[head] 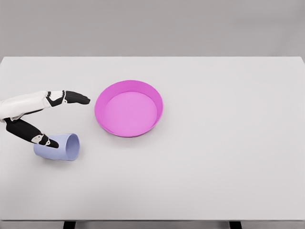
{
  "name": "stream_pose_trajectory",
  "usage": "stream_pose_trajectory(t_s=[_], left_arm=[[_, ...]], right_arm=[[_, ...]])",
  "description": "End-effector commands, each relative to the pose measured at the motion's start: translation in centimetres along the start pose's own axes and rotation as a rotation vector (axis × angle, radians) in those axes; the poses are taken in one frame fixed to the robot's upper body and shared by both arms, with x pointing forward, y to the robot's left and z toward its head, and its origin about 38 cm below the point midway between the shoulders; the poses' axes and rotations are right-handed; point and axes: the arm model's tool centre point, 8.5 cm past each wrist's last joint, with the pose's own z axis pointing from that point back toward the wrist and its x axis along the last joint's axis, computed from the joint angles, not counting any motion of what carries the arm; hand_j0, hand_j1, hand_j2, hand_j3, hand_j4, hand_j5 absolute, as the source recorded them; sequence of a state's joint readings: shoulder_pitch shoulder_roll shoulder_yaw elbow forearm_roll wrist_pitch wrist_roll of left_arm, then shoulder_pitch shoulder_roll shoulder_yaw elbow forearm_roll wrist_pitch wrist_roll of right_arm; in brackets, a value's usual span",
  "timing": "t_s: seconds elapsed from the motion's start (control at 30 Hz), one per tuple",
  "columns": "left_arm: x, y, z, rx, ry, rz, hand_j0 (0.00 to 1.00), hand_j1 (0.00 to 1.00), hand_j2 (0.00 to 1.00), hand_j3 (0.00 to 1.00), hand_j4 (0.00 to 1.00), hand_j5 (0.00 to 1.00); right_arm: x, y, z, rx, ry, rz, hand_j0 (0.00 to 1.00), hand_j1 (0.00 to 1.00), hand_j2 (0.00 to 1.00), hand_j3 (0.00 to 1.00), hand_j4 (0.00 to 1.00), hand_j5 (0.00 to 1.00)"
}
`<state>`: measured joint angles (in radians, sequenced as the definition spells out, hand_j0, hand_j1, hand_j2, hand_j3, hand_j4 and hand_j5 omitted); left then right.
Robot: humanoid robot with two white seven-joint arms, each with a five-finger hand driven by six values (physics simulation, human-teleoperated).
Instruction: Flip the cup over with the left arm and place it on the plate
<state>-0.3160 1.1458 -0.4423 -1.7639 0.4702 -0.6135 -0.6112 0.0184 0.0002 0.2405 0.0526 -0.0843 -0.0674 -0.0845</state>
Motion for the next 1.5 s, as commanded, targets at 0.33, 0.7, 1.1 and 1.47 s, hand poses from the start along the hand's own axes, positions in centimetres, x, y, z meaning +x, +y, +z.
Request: stream_pose_trajectory(t_s=[0.33, 0.7, 1.1, 1.47], left_arm=[[-0.4, -1.2, 0.2, -0.015, 0.009, 0.043, 1.00, 1.00, 1.00, 1.00, 1.00, 1.00], [-0.7, -1.0, 0.7, 0.085, 0.016, 0.092, 1.00, 1.00, 1.00, 1.00, 1.00, 1.00], [-2.0, -4.0, 3.3, 0.097, 0.145, 0.160, 1.00, 1.00, 1.00, 1.00, 1.00, 1.00], [-2.6, -6.5, 3.5, 0.061, 0.172, 0.187, 1.00, 1.00, 1.00, 1.00, 1.00, 1.00]], right_arm=[[-0.3, 0.0, 0.0, 0.001, 0.006, -0.001, 1.00, 1.00, 1.00, 1.00, 1.00, 1.00], [-0.3, 0.0, 0.0, 0.001, 0.006, -0.001, 1.00, 1.00, 1.00, 1.00, 1.00, 1.00], [-0.3, 0.0, 0.0, 0.001, 0.006, -0.001, 1.00, 1.00, 1.00, 1.00, 1.00, 1.00], [-0.3, 0.0, 0.0, 0.001, 0.006, -0.001, 1.00, 1.00, 1.00, 1.00, 1.00, 1.00]])
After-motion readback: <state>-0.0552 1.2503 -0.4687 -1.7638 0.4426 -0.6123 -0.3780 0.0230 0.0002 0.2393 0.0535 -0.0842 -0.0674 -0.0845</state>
